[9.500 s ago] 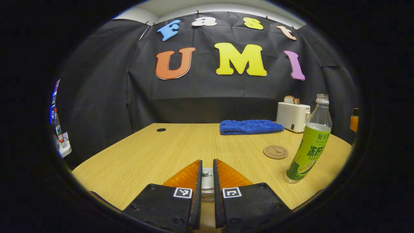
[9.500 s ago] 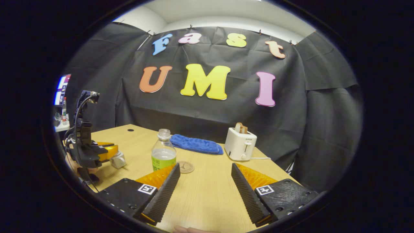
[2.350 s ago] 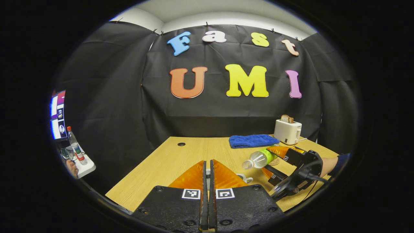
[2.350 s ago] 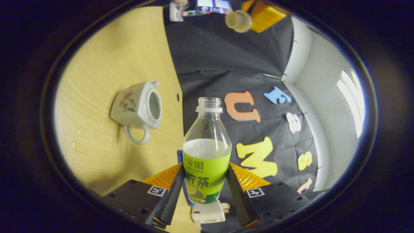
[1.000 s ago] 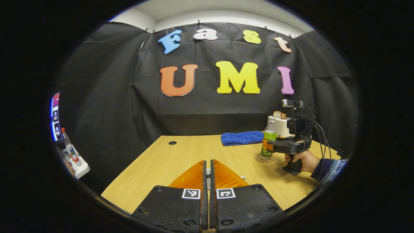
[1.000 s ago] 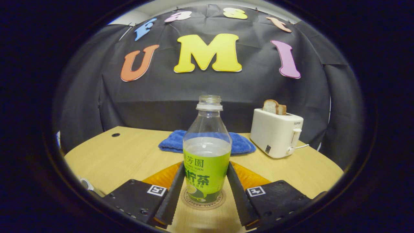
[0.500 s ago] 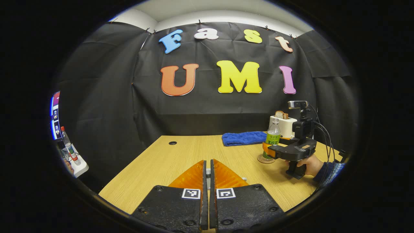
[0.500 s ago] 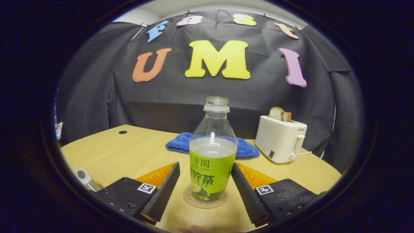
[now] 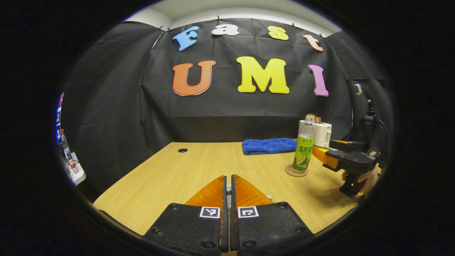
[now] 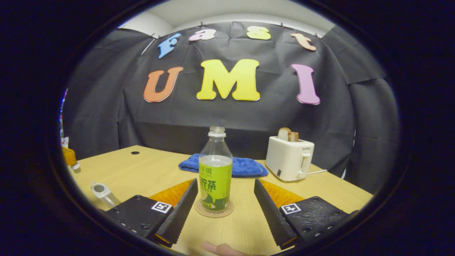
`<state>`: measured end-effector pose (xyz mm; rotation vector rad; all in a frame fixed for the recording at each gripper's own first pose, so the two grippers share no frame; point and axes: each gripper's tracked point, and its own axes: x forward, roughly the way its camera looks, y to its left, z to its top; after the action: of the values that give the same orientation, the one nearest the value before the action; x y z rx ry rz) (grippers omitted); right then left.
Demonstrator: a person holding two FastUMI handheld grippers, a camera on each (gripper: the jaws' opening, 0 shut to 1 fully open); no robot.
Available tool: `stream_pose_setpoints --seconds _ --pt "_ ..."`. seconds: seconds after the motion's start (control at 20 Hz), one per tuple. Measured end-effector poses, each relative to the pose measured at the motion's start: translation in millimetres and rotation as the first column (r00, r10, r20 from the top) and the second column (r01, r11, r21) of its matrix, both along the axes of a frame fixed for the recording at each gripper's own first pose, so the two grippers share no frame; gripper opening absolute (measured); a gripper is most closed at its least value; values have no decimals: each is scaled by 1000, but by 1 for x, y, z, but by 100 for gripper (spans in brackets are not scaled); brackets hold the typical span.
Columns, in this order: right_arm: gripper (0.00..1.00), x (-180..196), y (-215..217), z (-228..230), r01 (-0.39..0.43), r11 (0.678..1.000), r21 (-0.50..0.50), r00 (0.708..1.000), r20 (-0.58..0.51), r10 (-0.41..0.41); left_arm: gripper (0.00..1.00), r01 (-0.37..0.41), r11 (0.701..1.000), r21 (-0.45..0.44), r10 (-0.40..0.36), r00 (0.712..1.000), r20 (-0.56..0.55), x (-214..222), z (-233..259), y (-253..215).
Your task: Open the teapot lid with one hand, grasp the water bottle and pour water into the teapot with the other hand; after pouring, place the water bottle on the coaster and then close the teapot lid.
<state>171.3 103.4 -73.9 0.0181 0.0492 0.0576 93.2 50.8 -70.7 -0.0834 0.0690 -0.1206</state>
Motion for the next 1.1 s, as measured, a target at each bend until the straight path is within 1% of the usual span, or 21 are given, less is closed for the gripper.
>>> stream_pose_setpoints --seconds 0.05,0.1,0.15,0.2,0.25,0.3,0.35,0.4,0.45,0.5,0.55,0.6,0.65,0.75,0.8,0.85,0.95,1.1 --pt "95 -10 1 0 -18 1000 -5 1000 17 18 4 -14 1000 -15 14 1000 1 5 -3 -1" --pt "99 -19 1 0 -40 999 -8 999 28 40 4 -17 999 -31 17 1000 10 8 -3 -5" --pt "95 -27 -4 -2 -42 999 -14 999 27 43 4 -10 999 -46 11 999 31 10 0 -9" --pt "95 -34 -13 -5 -28 999 -30 999 16 29 4 1 998 -57 2 999 49 12 4 -15" --pt "95 -42 -26 -13 6 999 -53 1000 -14 -6 4 7 998 -60 -3 998 65 16 7 -18" --pt "95 -49 -39 -15 38 997 -66 999 -26 -40 4 -5 997 -73 11 997 82 19 10 -17" --pt "98 -57 -46 -11 51 997 -64 998 -27 -53 4 -3 996 -88 12 995 95 24 13 -19" --pt "99 -61 -51 1 49 998 -43 999 -20 -50 4 11 995 -101 -1 995 96 29 13 -25" --pt "95 -65 -60 8 60 998 2 998 -17 -60 4 12 994 -110 -2 997 83 34 8 -27" --pt "95 -68 -66 15 54 997 61 998 -13 -54 4 8 993 -119 0 998 65 37 2 -29" --pt "99 -69 -67 19 34 993 114 999 -12 -33 4 9 992 -125 -3 999 51 38 -2 -33" --pt "99 -69 -70 20 25 987 159 1000 -19 -22 4 10 992 -124 -5 999 45 37 -5 -36" --pt "95 -68 -74 17 25 980 196 999 -35 -18 4 10 993 -118 -5 999 45 35 -6 -38" --pt "95 -64 -74 16 8 969 245 999 -52 5 4 11 995 -95 -7 999 47 30 -10 -44" --pt "95 -64 -70 16 -17 964 267 998 -57 33 4 15 997 -77 -10 998 59 27 -9 -48" --pt "95 -66 -66 15 -36 960 279 997 -58 54 4 5 999 -51 -2 998 67 27 -11 -47" --pt "95 -70 -66 21 -42 963 265 998 -38 54 4 -24 1000 -11 25 998 58 30 -20 -39" --pt "95 -76 -67 31 -26 977 212 1000 -4 27 4 7 998 -69 -8 1000 -8 34 -43 -49"
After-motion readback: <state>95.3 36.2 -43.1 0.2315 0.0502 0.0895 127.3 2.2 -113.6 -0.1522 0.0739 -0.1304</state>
